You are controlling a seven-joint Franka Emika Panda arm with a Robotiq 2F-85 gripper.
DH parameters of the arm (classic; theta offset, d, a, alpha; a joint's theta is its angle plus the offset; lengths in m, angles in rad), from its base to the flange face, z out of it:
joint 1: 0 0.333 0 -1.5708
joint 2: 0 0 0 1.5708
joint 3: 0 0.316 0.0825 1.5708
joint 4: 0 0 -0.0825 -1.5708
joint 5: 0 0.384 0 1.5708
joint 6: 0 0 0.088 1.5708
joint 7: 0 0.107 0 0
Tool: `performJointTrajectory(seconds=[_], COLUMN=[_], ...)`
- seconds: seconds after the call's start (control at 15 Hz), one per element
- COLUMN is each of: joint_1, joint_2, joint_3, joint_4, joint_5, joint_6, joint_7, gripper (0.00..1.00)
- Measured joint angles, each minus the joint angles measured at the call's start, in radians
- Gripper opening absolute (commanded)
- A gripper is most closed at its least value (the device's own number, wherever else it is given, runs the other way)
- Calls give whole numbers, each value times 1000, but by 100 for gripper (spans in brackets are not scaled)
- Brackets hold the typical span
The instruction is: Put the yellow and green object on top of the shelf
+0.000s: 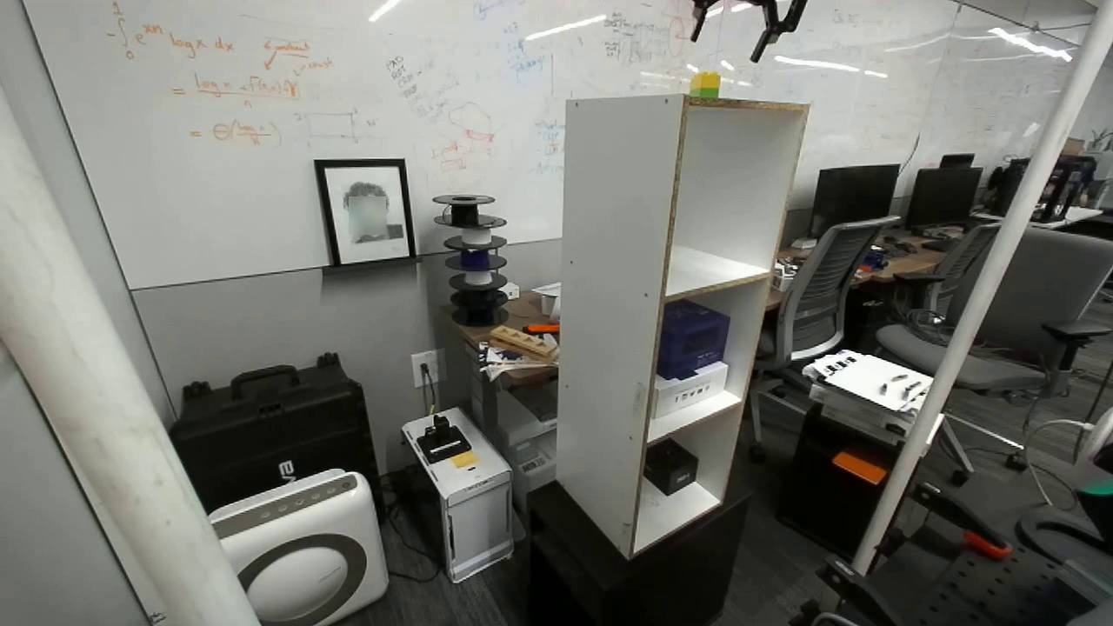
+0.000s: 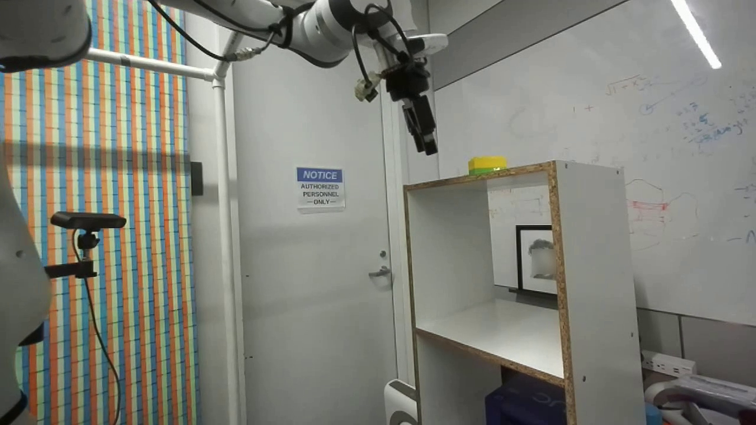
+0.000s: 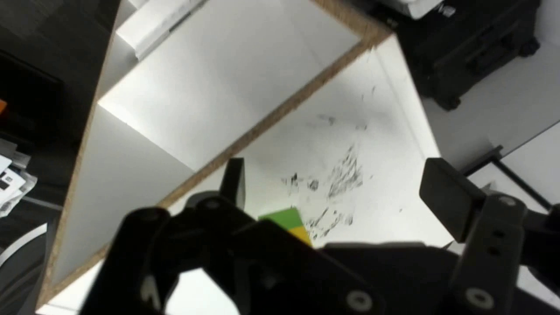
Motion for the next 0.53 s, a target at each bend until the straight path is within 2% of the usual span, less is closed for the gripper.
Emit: performJointTrajectory(seconds=[0.2, 0.33, 0.53], joint_1=[4, 0, -26], joint_2=[-121, -209, -341], joint_3=[-2, -12, -22], joint_4=[-72, -157, -340], joint_5=[82, 90, 63], joint_6=[-212, -335, -394], joint_7=[-72, -119, -197], gripper=[100, 100, 100])
